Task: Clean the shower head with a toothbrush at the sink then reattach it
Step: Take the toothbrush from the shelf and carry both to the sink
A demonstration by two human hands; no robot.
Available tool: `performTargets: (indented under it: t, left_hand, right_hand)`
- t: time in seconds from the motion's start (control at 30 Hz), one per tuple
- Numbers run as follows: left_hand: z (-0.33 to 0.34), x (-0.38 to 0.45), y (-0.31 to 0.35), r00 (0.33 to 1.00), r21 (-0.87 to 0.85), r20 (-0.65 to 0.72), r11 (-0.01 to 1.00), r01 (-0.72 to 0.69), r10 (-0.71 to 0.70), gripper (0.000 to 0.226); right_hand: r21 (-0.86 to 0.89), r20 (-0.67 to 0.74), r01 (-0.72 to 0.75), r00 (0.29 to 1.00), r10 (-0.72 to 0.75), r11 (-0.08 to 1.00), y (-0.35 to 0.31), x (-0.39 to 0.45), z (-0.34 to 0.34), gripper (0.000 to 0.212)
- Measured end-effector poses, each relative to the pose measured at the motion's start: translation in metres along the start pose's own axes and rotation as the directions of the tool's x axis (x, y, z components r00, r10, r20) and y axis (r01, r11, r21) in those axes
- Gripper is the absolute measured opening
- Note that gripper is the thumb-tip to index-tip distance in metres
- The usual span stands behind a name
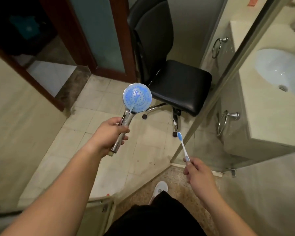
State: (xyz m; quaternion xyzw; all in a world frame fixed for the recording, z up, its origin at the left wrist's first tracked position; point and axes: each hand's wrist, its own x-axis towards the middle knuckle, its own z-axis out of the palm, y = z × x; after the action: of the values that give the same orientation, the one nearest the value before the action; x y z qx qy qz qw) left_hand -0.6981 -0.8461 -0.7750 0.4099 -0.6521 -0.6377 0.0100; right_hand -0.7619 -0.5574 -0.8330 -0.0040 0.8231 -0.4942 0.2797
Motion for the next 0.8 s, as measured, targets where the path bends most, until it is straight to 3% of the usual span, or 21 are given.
performTargets:
  t: [0.2,0.5,0.67,0.8]
  left_hand:
    - [-0.004,0.064,0.057,0.997,0.081,0.056,0.995,-0.053,0.048,0.010]
    - [-0.033,0.140,0.063,0.990,0.124,0.131,0.992,0.028,-0.045,0.013]
    - [-0.054,0.207,0.079,0.965,0.202,0.243,0.978,0.045,-0.095,0.014]
    - [-0.069,0.266,0.121,0.929,0.298,0.361,0.954,-0.029,-0.084,0.010]
  right_hand:
    - [0.039,-0.008,-0.030,1.000,0.030,0.999,-0.036,0.055,0.013,0.020]
    - [0.166,-0.071,-0.006,0.997,0.018,0.986,-0.115,0.127,0.059,0.019]
    - [0.261,-0.239,0.015,0.970,0.050,0.965,-0.169,0.186,0.089,0.022]
    - [0.364,-0.384,0.012,0.913,0.139,0.931,-0.208,0.213,0.102,0.019]
